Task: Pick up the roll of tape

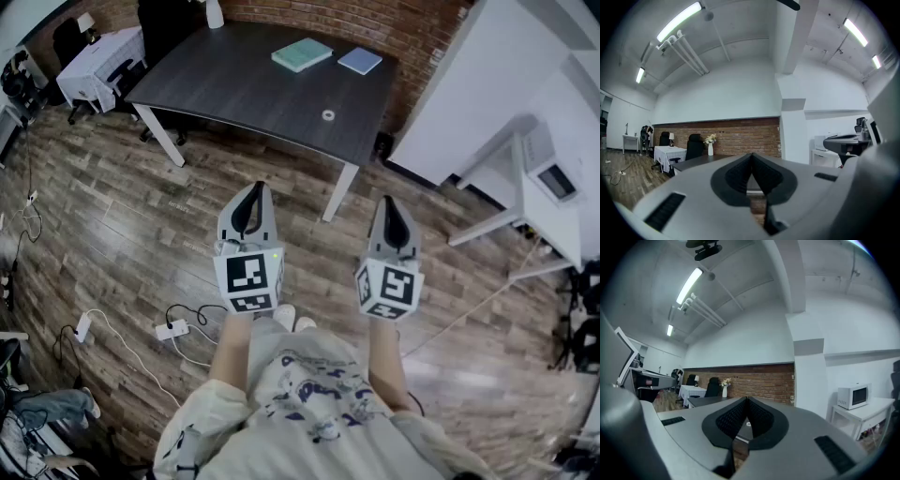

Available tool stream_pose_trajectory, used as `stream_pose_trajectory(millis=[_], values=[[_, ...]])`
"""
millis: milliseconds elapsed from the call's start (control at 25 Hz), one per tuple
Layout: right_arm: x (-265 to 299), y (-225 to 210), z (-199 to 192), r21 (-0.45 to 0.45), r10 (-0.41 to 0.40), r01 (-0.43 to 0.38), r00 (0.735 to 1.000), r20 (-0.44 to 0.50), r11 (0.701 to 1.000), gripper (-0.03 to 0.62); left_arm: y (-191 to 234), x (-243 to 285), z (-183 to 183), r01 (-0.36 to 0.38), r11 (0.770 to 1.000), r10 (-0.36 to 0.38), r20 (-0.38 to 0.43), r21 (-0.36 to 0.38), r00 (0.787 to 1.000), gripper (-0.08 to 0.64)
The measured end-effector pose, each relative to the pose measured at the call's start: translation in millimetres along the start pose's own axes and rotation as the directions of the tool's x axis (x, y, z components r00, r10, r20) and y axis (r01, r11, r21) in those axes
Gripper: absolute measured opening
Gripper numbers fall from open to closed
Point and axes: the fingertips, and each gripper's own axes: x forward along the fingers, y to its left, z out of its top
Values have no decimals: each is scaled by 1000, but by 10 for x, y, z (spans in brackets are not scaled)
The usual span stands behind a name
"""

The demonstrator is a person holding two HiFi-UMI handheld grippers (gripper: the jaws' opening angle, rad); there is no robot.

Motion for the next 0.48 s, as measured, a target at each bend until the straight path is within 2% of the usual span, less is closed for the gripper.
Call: stream_pose_trajectory(millis=[480], values=[[153,19,-1,-5,2,-2,1000,1,1000,3,81,122,0,-6,1000,6,-3,4,1000,3]])
